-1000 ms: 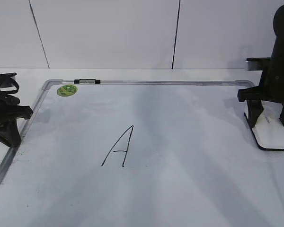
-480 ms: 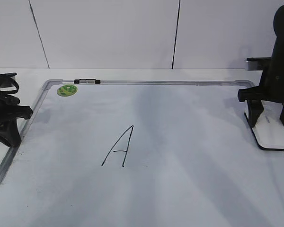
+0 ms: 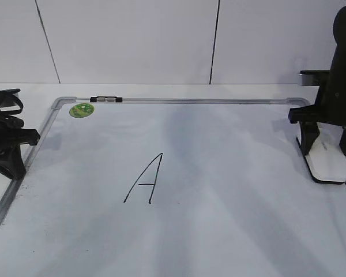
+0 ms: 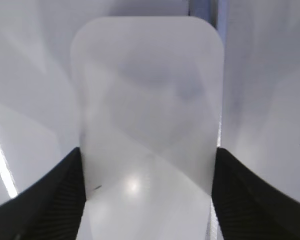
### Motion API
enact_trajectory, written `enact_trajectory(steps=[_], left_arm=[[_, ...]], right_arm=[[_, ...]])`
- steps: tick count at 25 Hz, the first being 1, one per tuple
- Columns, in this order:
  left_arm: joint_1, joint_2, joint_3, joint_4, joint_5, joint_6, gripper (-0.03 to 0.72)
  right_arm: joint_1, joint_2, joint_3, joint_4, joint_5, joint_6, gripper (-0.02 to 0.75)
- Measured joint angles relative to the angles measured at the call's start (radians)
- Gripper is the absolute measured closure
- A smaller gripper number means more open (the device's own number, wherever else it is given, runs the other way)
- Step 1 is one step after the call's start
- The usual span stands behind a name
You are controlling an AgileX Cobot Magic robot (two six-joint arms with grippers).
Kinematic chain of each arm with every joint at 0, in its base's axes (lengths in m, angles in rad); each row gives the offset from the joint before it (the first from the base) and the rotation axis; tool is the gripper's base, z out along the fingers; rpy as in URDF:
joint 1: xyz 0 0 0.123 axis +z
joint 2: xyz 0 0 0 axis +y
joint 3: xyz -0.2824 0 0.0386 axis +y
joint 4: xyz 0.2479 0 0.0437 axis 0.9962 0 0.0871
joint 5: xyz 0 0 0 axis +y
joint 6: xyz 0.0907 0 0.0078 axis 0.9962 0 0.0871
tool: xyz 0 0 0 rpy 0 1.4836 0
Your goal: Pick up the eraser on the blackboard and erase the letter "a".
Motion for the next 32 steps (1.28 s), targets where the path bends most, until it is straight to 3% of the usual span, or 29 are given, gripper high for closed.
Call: enact_trajectory(steps=[11,18,32], left_arm=[[0.000,0.000,0.000,-0.002,0.000,0.000,0.644],[0.000,0.000,0.000,-0.002,0.000,0.000,0.644],[0.000,0.000,0.000,-0.002,-0.001,0.000,0.643]], right_arm=[[-0.002,0.000,0.000,0.013,0.000,0.002,0.176],[-0.002,0.000,-0.002,0.013,0.000,-0.048,0.069],[-0.002,-0.047,-0.035,0.017,0.000,-0.010,0.070]])
